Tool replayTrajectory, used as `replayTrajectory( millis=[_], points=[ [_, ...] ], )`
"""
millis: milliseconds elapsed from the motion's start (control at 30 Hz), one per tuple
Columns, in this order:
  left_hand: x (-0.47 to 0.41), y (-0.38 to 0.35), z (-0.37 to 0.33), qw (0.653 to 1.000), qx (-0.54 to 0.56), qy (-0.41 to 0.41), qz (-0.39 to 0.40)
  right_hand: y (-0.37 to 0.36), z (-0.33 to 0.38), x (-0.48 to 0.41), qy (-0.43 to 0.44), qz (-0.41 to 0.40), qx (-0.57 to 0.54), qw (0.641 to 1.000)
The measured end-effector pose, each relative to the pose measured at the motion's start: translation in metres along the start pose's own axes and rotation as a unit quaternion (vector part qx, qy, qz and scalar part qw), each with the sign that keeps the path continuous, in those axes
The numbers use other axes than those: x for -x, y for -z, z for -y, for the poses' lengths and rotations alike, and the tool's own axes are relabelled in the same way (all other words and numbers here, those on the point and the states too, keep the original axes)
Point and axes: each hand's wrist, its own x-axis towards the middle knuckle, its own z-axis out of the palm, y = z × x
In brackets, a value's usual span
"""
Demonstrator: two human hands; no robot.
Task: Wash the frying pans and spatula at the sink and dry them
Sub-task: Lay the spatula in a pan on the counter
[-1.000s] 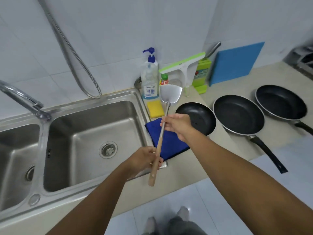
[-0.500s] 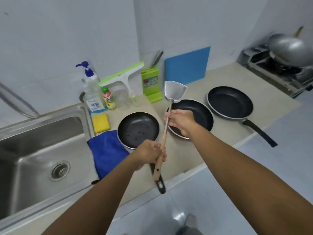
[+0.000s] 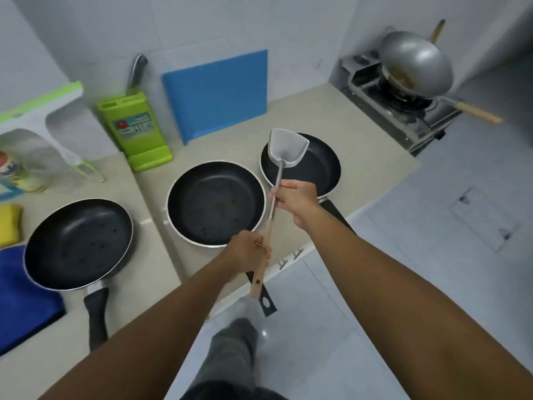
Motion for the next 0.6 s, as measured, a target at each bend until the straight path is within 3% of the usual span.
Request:
replayTrajectory(
  millis=[233,600],
  points=[
    [-0.087,-0.049,-0.051,0.999,-0.015,0.042,0.023,0.04,0.01,-0.089,-0.008,-0.044,0.091,0.995],
    [-0.153,-0.109,-0.094,0.988,0.084,0.13,0.019,0.064,0.02,-0.197,-0.062,0.059,0.263,0.961]
  ],
)
